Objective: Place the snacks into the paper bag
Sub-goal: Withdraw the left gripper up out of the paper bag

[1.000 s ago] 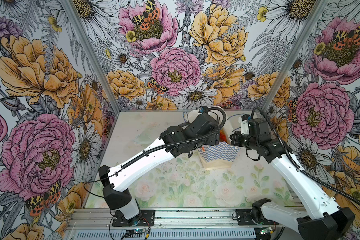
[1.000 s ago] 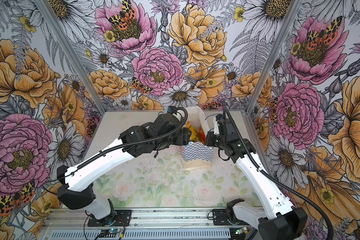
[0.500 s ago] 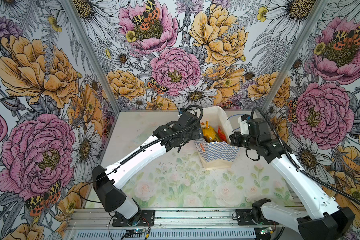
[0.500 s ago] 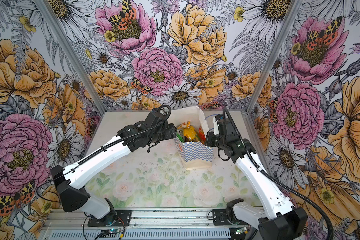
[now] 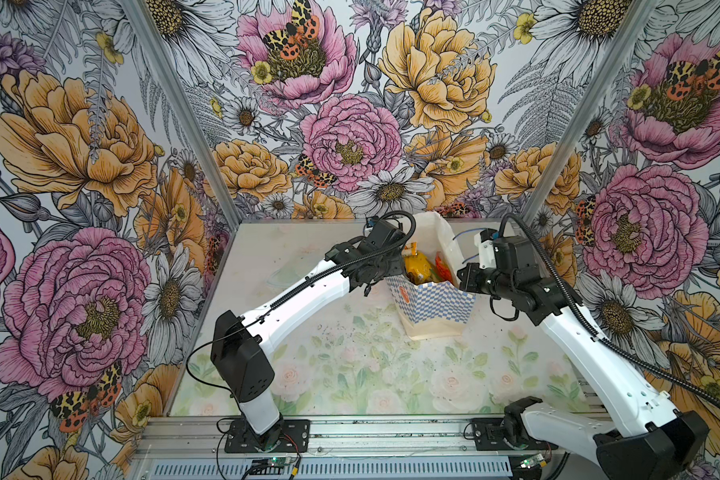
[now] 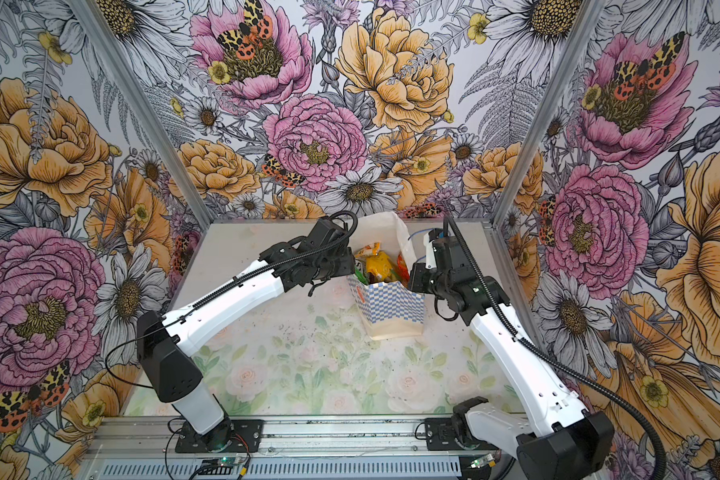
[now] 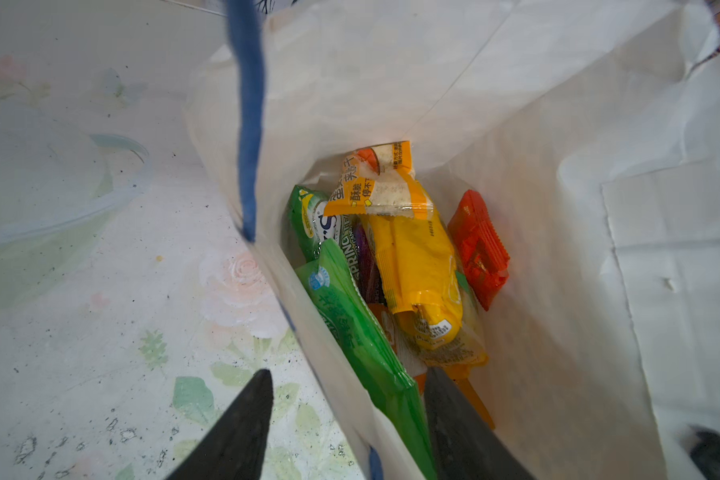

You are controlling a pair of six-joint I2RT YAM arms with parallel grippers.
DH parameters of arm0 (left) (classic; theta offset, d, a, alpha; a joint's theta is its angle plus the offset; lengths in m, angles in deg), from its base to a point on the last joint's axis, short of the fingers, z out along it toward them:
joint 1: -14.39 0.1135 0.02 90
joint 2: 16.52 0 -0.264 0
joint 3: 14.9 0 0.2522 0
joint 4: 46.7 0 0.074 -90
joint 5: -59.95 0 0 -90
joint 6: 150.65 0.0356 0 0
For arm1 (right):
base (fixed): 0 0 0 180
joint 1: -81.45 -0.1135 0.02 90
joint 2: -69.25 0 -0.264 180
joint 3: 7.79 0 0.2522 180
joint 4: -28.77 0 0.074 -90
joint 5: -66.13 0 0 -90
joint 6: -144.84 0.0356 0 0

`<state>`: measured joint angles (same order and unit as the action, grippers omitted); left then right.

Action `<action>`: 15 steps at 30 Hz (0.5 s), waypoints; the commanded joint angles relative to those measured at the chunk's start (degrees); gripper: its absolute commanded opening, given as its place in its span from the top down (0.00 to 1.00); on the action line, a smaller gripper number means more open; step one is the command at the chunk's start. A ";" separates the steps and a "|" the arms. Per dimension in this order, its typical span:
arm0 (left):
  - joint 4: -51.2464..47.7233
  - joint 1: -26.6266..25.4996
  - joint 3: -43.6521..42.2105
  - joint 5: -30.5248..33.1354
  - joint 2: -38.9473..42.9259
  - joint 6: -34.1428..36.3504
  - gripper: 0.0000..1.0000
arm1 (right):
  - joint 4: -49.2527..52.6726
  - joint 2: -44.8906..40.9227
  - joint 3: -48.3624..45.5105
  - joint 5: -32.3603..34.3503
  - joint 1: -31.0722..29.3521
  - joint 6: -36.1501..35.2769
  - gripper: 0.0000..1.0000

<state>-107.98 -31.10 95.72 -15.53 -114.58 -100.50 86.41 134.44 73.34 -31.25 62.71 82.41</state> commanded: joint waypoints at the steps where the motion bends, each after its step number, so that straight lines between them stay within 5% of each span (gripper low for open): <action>1: 0.33 0.44 2.01 1.93 -0.43 1.19 0.50 | -2.31 0.43 2.67 -2.02 -0.89 0.53 1.00; 11: 1.82 0.62 3.90 4.04 -0.52 4.16 0.92 | -2.86 4.53 7.33 -2.45 -1.84 0.37 1.00; 15: 3.18 1.28 6.59 3.63 -0.20 7.42 1.00 | -4.14 8.12 12.00 -4.40 -2.03 1.24 1.00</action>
<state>-108.05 -30.80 98.47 -13.50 -114.87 -96.46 86.97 141.13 80.44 -32.71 61.46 82.61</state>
